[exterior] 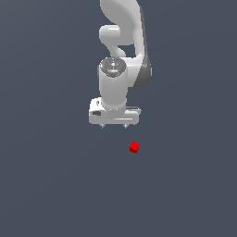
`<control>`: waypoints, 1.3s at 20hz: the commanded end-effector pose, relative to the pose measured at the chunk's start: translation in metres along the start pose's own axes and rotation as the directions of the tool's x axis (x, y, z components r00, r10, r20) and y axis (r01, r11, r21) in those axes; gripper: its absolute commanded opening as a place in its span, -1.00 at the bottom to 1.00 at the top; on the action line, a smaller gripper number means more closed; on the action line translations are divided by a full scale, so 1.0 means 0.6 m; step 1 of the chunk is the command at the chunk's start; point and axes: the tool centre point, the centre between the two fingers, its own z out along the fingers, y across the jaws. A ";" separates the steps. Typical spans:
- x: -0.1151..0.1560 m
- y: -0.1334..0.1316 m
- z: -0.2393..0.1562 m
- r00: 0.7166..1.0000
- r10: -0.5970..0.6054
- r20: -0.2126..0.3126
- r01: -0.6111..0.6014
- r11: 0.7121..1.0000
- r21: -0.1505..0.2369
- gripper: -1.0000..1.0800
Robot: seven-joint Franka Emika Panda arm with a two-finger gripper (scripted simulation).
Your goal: Pick up the red cube and move it to a goal position.
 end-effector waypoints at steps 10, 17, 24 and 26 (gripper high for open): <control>0.001 -0.016 0.020 0.999 0.041 -0.001 -0.041 0.999 0.002 0.92; 0.006 -0.051 0.064 0.991 0.131 -0.004 -0.131 0.991 0.007 0.92; 0.022 -0.105 0.131 0.964 0.267 -0.007 -0.267 0.964 0.014 0.92; 0.028 -0.119 0.151 0.952 0.305 -0.007 -0.305 0.952 0.017 0.92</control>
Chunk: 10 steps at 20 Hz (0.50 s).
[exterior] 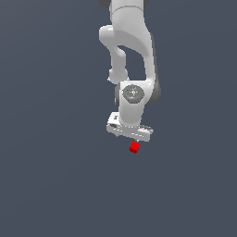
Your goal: Pick up the red cube and move it to a goal position.
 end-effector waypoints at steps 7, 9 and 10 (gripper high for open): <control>0.011 -0.055 0.068 0.990 0.139 -0.005 -0.139 0.990 0.008 0.92; 0.014 -0.063 0.078 0.987 0.160 -0.005 -0.160 0.987 0.009 0.92; 0.015 -0.066 0.082 0.986 0.169 -0.005 -0.169 0.986 0.010 0.92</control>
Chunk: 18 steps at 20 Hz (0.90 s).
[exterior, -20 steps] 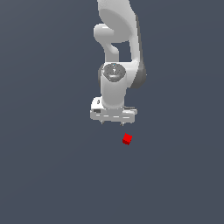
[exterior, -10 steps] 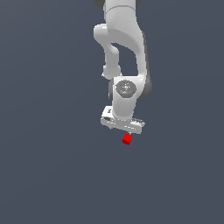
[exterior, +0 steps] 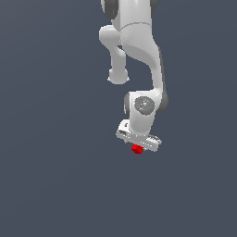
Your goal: Pick up the red cube and move it to a goal position.
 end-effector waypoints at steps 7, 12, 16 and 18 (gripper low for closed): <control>0.003 0.003 0.039 0.998 0.059 0.011 -0.059 0.998 -0.013 0.92; 0.003 0.003 0.039 0.998 0.059 0.011 -0.059 0.998 -0.013 -1.00; 0.003 0.003 0.039 0.998 0.059 0.011 -0.059 0.998 -0.013 -1.00; 0.002 0.000 0.038 0.998 0.057 0.011 -0.057 0.998 -0.012 -1.00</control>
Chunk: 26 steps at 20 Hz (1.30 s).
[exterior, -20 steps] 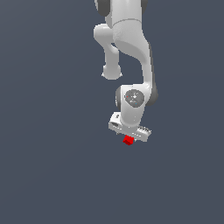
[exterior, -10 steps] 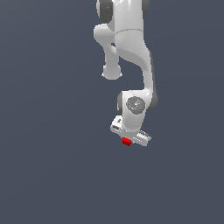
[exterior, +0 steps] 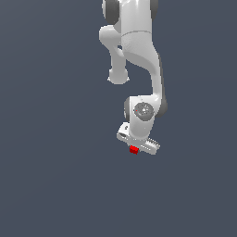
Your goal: Pick up the red cube and move it to a goal position.
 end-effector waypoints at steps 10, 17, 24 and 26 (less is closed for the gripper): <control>-0.002 0.006 -0.046 1.000 0.000 0.000 0.000 1.000 0.000 -1.00; -0.005 0.019 -0.139 1.000 0.001 0.000 -0.001 1.000 0.000 -1.00; -0.008 0.037 -0.275 1.000 0.002 0.000 -0.002 1.000 0.000 -1.00; -0.009 0.042 -0.316 1.000 0.002 0.000 -0.002 1.000 0.000 -1.00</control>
